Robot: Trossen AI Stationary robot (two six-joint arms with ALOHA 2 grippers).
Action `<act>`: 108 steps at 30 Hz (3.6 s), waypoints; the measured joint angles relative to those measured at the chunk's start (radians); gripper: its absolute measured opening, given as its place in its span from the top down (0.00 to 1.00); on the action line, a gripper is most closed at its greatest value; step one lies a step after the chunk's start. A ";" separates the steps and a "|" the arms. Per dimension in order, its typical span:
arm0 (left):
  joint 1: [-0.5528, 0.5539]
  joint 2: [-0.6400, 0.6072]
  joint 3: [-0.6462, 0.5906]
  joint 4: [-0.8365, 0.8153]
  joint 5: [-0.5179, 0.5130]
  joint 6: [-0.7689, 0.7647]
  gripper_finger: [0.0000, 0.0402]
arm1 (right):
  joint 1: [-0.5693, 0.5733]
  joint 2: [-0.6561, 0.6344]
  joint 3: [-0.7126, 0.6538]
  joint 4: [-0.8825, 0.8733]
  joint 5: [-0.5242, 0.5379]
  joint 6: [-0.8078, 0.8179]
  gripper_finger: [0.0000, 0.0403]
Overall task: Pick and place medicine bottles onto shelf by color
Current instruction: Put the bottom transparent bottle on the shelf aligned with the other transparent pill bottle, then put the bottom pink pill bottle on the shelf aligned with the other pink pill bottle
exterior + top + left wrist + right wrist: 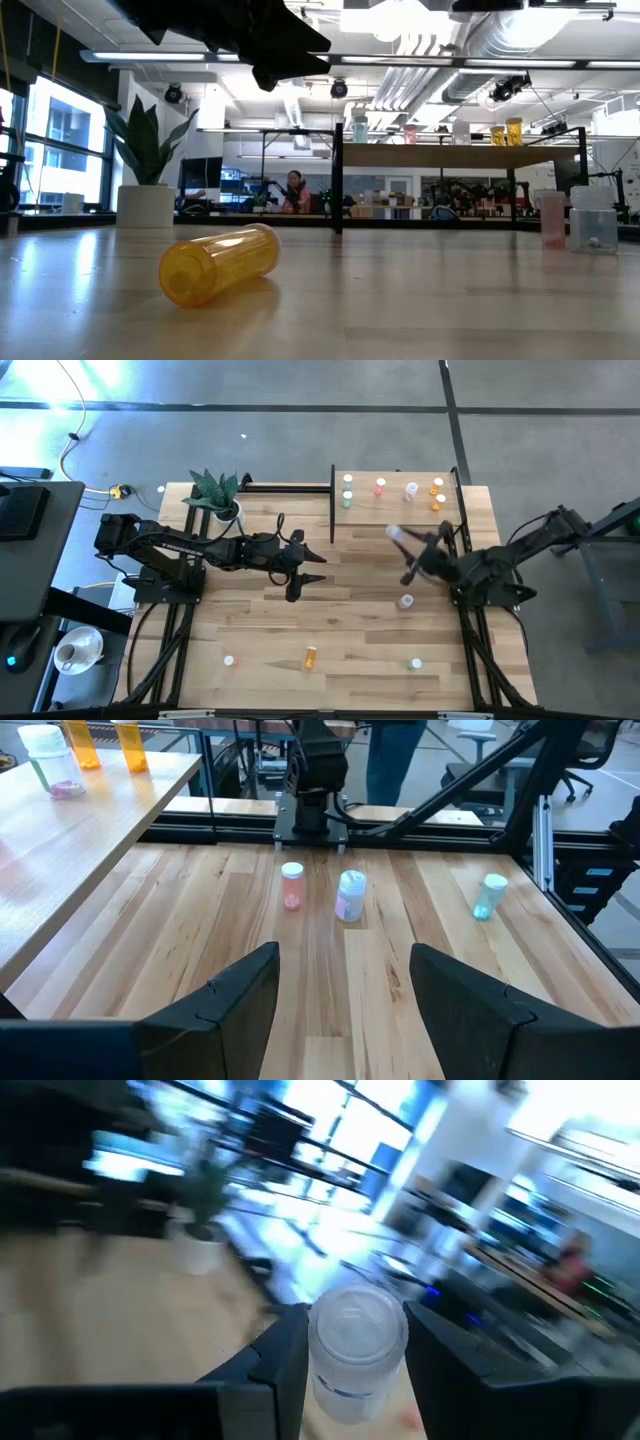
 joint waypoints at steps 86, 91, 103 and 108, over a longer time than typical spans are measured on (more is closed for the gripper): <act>0.000 0.000 0.000 -0.014 0.000 0.000 0.46 | -0.812 -0.038 -0.008 -0.514 -0.424 0.684 0.51; 0.001 0.000 0.000 -0.018 0.000 0.000 0.46 | -0.811 -0.088 0.018 -0.529 -0.451 0.684 0.51; 0.001 0.000 0.000 -0.044 0.000 -0.017 0.46 | -0.698 -0.173 0.058 -0.549 -0.911 0.688 0.51; 0.000 0.000 0.000 -0.059 0.000 -0.062 0.46 | -0.579 -0.161 0.058 -0.576 -1.027 0.718 0.51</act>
